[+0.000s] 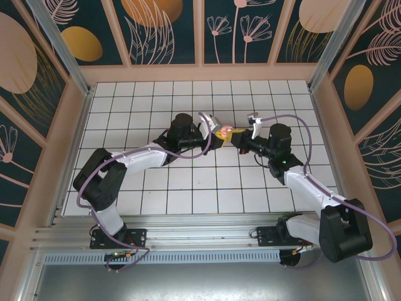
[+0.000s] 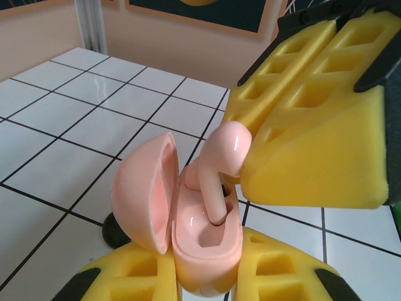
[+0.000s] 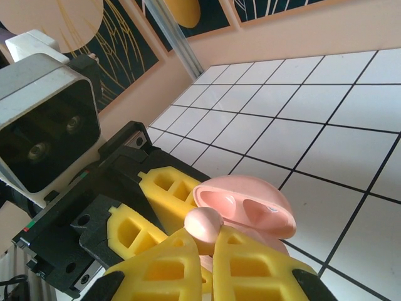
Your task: Insert wireless bluetooth earbuds into charging case
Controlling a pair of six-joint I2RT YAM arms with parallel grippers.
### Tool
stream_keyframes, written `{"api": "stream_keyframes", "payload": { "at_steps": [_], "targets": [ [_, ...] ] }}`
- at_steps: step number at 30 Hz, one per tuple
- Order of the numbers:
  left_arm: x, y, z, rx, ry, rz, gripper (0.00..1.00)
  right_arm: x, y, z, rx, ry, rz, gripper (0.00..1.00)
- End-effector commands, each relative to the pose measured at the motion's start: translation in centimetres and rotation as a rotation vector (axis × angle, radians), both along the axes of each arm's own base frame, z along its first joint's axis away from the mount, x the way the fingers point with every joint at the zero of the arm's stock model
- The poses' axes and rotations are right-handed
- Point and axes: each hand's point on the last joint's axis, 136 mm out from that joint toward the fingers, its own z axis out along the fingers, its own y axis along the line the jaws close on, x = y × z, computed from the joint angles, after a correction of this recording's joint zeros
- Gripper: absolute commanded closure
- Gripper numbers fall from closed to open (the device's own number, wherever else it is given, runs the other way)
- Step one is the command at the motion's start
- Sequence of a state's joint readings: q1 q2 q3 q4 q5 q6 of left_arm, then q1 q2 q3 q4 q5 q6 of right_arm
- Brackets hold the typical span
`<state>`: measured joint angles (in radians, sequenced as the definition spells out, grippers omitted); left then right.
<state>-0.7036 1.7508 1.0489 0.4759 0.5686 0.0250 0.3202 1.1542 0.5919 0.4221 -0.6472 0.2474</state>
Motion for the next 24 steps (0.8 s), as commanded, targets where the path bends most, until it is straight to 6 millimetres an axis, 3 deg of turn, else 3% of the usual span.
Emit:
{"api": "stream_keyframes", "payload": {
  "at_steps": [1, 12, 19, 20, 24],
  "targets": [
    [-0.6, -0.3, 2.7, -0.044, -0.073, -0.038, 0.95, 0.3, -0.3, 0.1, -0.042, -0.011, -0.009, 0.91],
    [-0.8, -0.4, 2.5, -0.017, -0.088, -0.057, 0.95, 0.2, -0.5, 1.3, -0.113, -0.052, 0.008, 0.91],
    [-1.2, -0.4, 2.1, -0.008, -0.087, -0.082, 0.95, -0.1, 0.0, 1.0, -0.165, -0.050, 0.064, 0.91],
    [-1.5, -0.3, 3.2, -0.019, -0.106, -0.085, 0.95, -0.2, 0.0, 1.0, -0.173, -0.050, 0.071, 0.91],
    [-1.7, -0.2, 3.5, -0.020, -0.116, -0.091, 0.95, -0.4, 0.1, 0.8, -0.204, -0.052, 0.097, 0.91]
  ]
}}
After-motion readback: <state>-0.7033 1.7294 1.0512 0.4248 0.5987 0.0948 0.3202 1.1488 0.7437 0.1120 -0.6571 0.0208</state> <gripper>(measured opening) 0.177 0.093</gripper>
